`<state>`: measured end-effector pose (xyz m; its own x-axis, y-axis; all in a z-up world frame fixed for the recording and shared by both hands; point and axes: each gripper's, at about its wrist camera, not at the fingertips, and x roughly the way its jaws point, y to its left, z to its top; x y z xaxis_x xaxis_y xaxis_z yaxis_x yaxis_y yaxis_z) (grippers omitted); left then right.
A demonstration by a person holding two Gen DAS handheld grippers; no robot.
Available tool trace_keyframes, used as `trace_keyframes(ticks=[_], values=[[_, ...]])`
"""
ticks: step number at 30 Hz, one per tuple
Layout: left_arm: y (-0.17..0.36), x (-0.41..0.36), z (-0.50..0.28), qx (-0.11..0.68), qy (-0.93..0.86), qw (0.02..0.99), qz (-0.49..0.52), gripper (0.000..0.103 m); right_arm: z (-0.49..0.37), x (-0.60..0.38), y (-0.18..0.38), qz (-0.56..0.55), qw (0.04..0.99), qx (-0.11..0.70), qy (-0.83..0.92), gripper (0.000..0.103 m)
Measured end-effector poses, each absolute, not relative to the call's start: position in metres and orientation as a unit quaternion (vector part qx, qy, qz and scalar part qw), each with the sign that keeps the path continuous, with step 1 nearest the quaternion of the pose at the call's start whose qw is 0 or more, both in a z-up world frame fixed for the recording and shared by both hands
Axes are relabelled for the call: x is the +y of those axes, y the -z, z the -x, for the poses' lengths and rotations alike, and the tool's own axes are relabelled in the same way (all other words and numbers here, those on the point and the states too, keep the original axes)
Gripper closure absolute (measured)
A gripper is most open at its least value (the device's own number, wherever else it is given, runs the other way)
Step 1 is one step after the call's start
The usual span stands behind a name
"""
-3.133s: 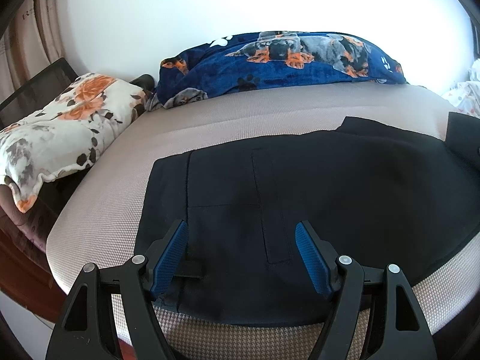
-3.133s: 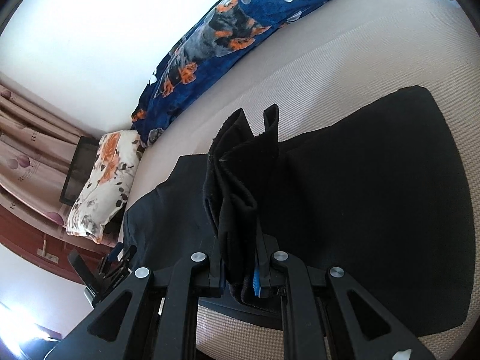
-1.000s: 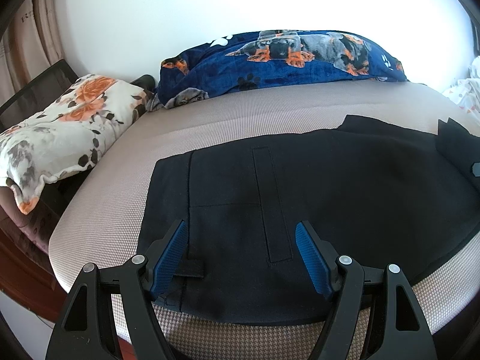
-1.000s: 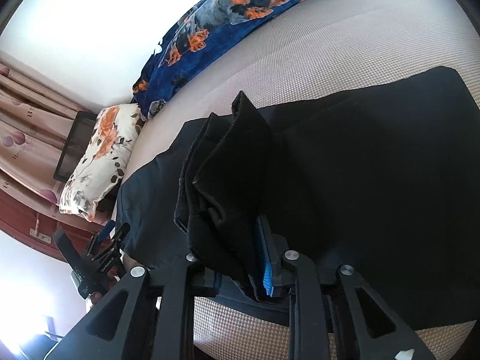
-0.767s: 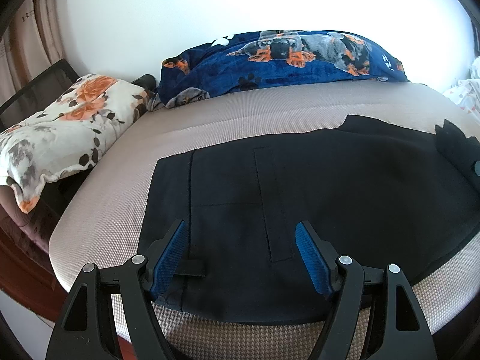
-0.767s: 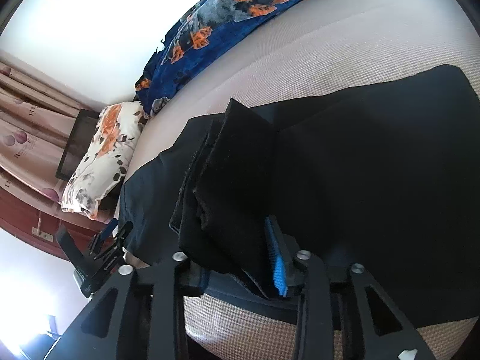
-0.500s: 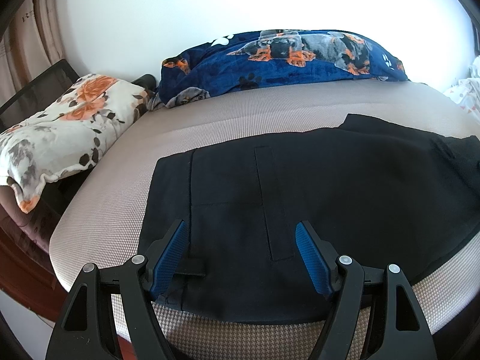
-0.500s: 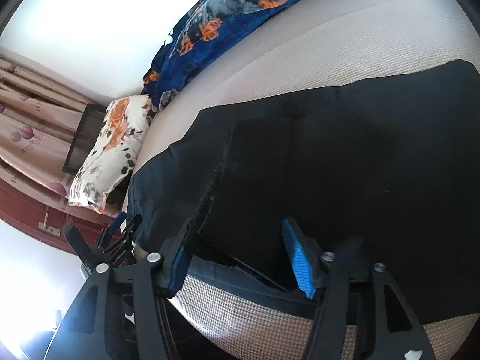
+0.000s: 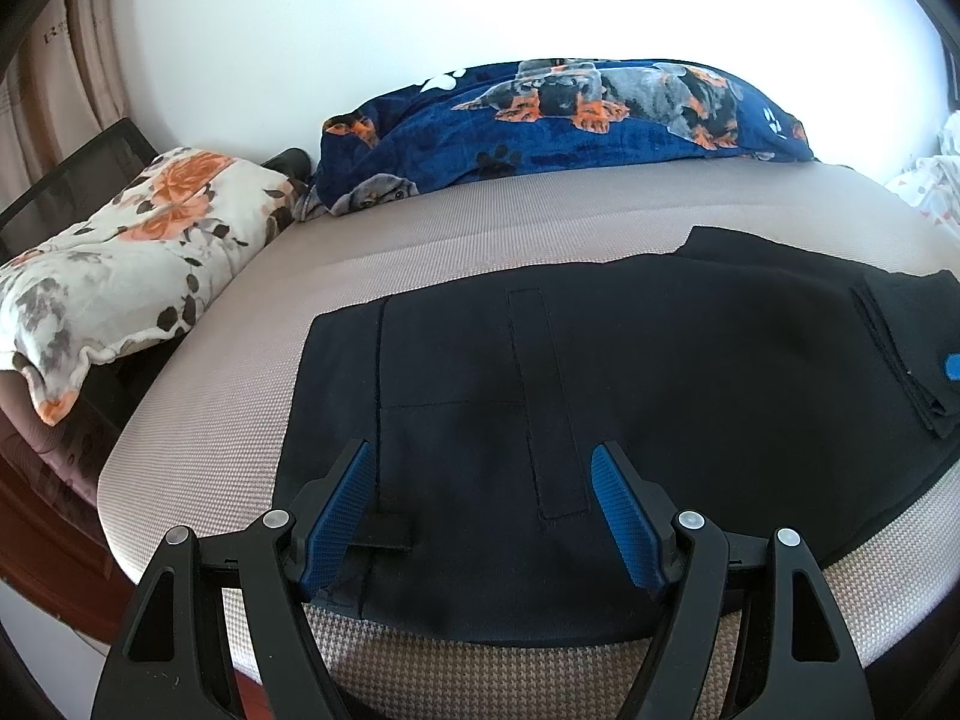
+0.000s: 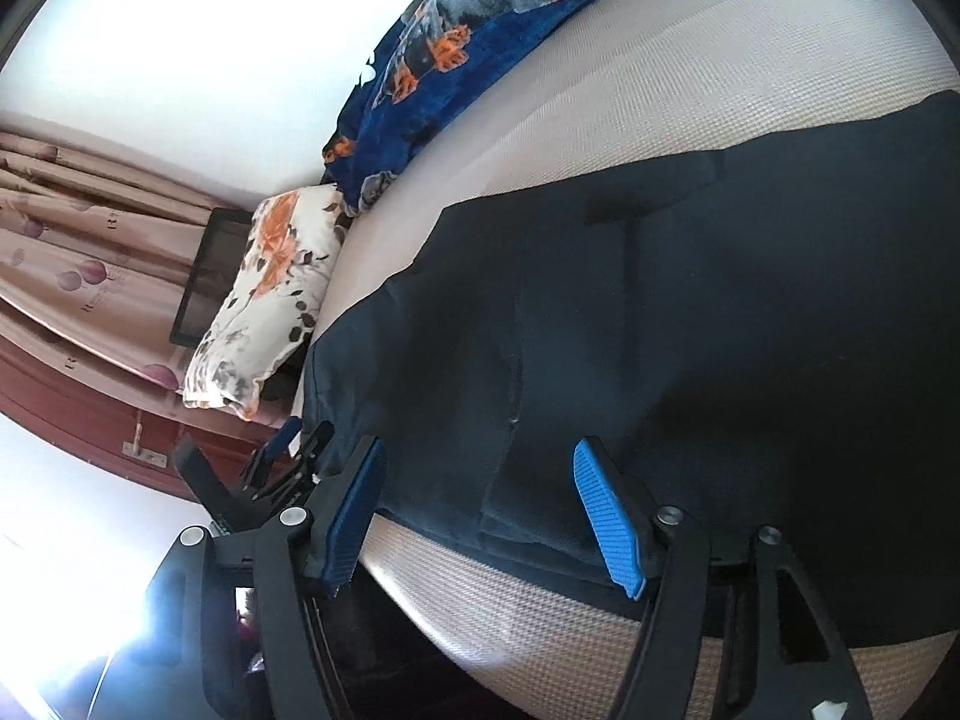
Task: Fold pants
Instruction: 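Open the right tool to release the trouser leg, then withdraw both open tools from the folded trousers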
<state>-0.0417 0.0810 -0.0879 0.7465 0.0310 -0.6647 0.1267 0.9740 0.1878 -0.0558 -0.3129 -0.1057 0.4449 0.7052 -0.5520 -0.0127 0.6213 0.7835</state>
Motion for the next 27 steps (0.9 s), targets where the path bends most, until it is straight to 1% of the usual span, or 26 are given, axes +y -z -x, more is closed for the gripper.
trace_keyframes(ticks=[1, 5, 7, 21, 25, 27], values=[[0.088, 0.082, 0.042, 0.355, 0.026, 0.928, -0.111, 0.028, 0.056, -0.313, 0.107, -0.367, 0.766, 0.473, -0.235, 0.040], [0.088, 0.081, 0.042, 0.358, 0.026, 0.926, -0.114, 0.028, 0.056, -0.304, 0.110, -0.355, 0.766, 0.480, -0.239, 0.052], [0.088, 0.082, 0.041, 0.357, 0.026, 0.927, -0.114, 0.028, 0.057, -0.300, 0.111, -0.347, 0.766, 0.485, -0.240, 0.054], [0.087, 0.081, 0.041, 0.356, 0.022, 0.927, -0.115, 0.027, 0.059, -0.299, 0.107, -0.347, 0.763, 0.474, -0.270, 0.055], [0.086, 0.080, 0.042, 0.352, 0.018, 0.928, -0.118, 0.025, 0.060, -0.315, 0.091, -0.350, 0.775, 0.448, -0.275, 0.055], [0.085, 0.081, 0.042, 0.348, 0.016, 0.930, -0.120, 0.024, 0.060, -0.338, 0.081, -0.345, 0.797, 0.427, -0.253, 0.055]])
